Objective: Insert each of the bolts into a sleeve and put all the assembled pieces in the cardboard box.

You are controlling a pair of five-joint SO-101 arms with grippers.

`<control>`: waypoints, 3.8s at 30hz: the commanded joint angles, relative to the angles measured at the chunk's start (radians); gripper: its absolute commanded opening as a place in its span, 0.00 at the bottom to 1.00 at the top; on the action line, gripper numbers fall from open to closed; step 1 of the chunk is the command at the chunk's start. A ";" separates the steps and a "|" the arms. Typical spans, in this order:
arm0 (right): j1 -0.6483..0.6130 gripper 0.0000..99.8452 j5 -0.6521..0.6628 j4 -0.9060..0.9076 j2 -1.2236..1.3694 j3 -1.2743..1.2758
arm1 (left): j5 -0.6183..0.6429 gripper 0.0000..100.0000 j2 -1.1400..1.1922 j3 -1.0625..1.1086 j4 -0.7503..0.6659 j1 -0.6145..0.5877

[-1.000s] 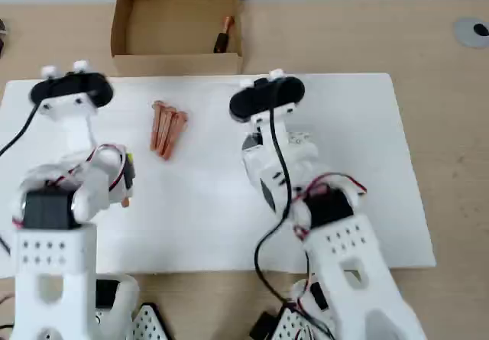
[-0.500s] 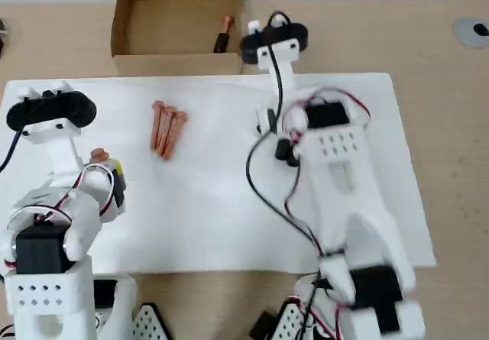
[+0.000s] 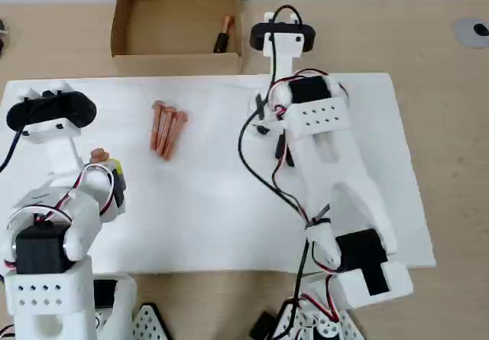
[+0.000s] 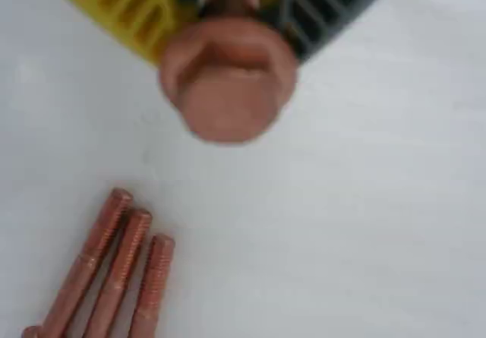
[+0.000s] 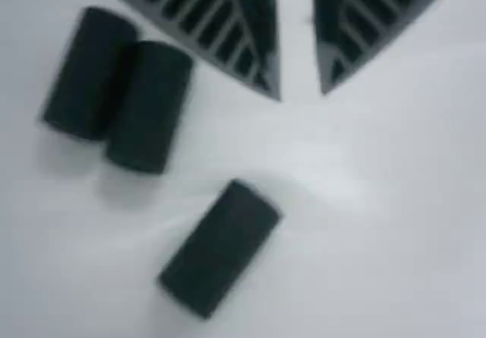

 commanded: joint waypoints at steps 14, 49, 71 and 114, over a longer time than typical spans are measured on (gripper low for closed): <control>0.012 0.18 -0.157 0.058 0.170 -0.067 | -0.006 0.01 -0.015 -0.005 -0.012 -0.008; 0.042 0.18 -0.193 -0.203 0.363 -0.139 | -0.006 0.01 -0.024 0.051 -0.012 -0.011; 0.038 0.18 -0.192 -0.232 0.371 -0.170 | -0.006 0.01 -0.024 0.049 -0.012 -0.011; 0.054 0.01 -0.089 -0.124 0.443 -0.236 | -0.040 0.01 -0.024 -0.087 0.058 -0.011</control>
